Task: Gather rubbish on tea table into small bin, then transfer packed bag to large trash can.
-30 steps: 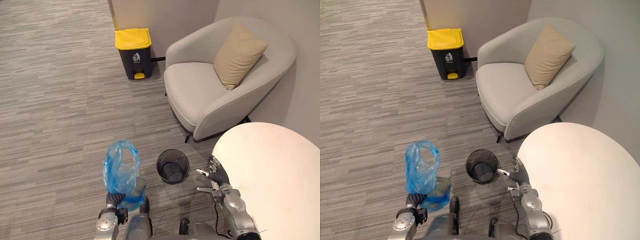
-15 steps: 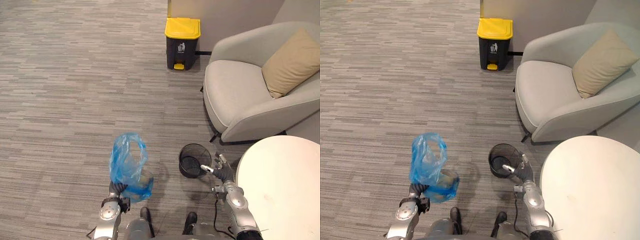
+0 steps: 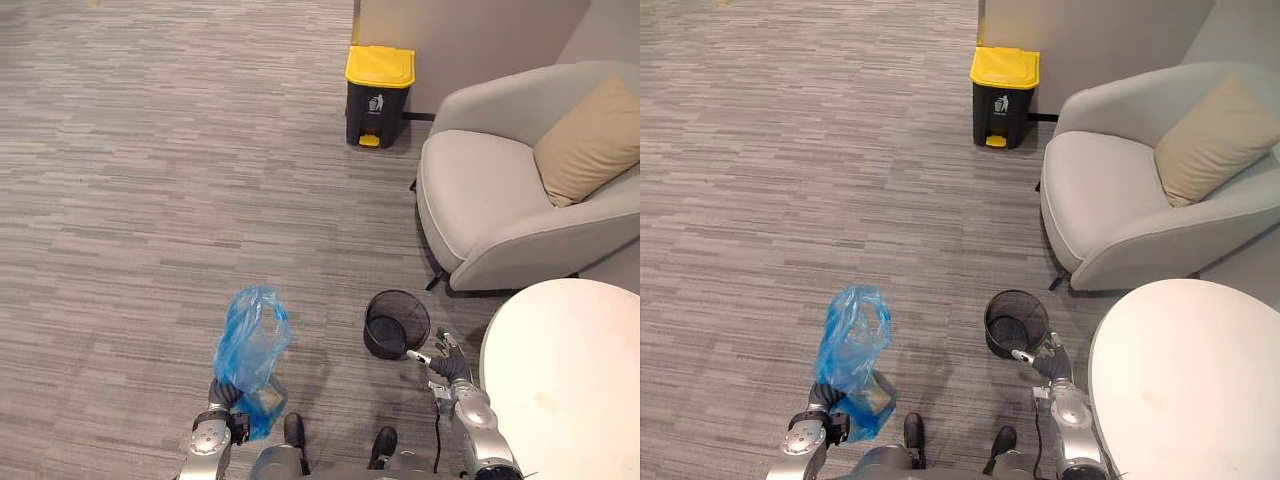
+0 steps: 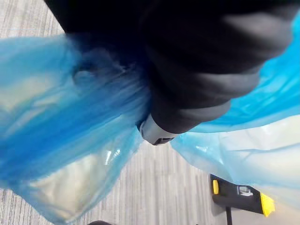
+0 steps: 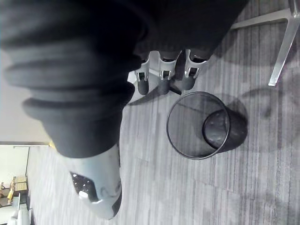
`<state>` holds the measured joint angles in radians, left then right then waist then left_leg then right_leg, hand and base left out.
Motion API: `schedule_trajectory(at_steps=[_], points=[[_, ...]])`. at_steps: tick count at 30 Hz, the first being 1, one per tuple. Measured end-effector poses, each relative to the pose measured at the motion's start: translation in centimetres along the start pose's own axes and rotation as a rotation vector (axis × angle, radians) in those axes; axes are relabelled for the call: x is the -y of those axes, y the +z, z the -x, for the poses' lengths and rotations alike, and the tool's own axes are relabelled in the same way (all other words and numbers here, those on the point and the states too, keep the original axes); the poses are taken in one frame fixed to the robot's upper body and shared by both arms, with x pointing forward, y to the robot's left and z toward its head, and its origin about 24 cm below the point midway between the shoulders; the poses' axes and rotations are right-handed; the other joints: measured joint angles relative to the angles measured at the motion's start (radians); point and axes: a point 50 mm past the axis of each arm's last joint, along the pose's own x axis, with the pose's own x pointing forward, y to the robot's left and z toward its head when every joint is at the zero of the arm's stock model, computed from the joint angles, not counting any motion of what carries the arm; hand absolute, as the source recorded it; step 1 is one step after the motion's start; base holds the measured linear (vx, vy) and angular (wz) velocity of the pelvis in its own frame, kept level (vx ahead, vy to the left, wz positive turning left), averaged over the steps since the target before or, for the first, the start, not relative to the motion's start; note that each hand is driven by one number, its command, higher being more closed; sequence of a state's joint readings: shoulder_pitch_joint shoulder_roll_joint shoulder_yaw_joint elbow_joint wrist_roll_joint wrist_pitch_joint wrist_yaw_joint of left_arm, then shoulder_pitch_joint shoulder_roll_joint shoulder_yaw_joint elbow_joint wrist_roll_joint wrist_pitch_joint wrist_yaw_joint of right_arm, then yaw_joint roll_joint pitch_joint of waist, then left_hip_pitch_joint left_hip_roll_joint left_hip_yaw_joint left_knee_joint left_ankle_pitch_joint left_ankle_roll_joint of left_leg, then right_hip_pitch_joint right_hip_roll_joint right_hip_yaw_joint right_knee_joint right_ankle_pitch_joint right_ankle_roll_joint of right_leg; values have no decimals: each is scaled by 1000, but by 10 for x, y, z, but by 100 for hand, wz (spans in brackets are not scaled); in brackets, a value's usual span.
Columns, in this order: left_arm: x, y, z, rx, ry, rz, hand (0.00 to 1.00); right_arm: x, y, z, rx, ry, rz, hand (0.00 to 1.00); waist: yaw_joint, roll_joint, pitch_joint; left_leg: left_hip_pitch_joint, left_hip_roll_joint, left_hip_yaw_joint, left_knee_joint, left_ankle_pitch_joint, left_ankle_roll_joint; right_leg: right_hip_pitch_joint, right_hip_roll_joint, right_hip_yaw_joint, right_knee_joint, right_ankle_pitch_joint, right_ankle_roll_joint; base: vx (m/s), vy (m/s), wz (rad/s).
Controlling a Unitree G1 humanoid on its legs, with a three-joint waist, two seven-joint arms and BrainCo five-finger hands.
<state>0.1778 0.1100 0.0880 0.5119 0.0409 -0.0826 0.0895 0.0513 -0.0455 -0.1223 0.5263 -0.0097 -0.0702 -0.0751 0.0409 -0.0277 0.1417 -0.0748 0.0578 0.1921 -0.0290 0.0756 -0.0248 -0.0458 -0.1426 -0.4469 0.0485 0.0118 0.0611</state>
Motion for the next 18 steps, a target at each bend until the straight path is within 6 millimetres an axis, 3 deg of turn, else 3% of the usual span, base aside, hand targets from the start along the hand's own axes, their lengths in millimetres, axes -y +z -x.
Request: schedule_trajectory(at_steps=[4,8,11,12,14,15,17,18], points=[[-1,0,0,-2,5,1,100,0,2,-1,3,-9,-1,0,1,-18,4,-52,-5,-6,58,-28,10,-29,-15,-1,33,-26,11,-22,38,15],[-6,0,7,9,24,16,100,-1,-1,0,-5,-11,-5,0,2,-41,25,-139,7,-5,294,-182,25,-69,-56,36,196,-136,45,14,73,3],[-12,13,11,69,50,28,100,0,-2,9,7,-21,-21,0,2,-57,46,-174,-7,-38,442,-294,45,-81,-78,88,330,-228,76,114,68,30],[-13,17,13,91,54,28,100,0,-1,13,22,-27,-28,0,-2,-67,52,-172,-25,-68,459,-313,59,-90,-94,145,402,-224,67,174,44,53],[-10,26,9,124,44,35,100,2,1,12,28,-29,-26,0,-5,-58,63,-157,-35,-99,455,-322,71,-186,-102,220,577,-219,67,260,75,65],[-6,36,5,154,35,33,100,-1,1,12,28,-24,-35,0,-12,-45,79,-140,-34,-149,435,-322,80,-241,-46,257,588,-263,47,302,61,72],[-6,39,2,160,40,31,100,-1,1,13,27,-24,-40,0,-13,-47,80,-112,-38,-173,403,-322,80,-264,-18,256,559,-265,39,293,-49,65],[-4,40,-1,159,33,29,100,-1,1,12,30,-25,-39,0,-28,-46,81,-67,-42,-205,357,-322,78,-287,19,243,505,-261,33,341,-107,65]])
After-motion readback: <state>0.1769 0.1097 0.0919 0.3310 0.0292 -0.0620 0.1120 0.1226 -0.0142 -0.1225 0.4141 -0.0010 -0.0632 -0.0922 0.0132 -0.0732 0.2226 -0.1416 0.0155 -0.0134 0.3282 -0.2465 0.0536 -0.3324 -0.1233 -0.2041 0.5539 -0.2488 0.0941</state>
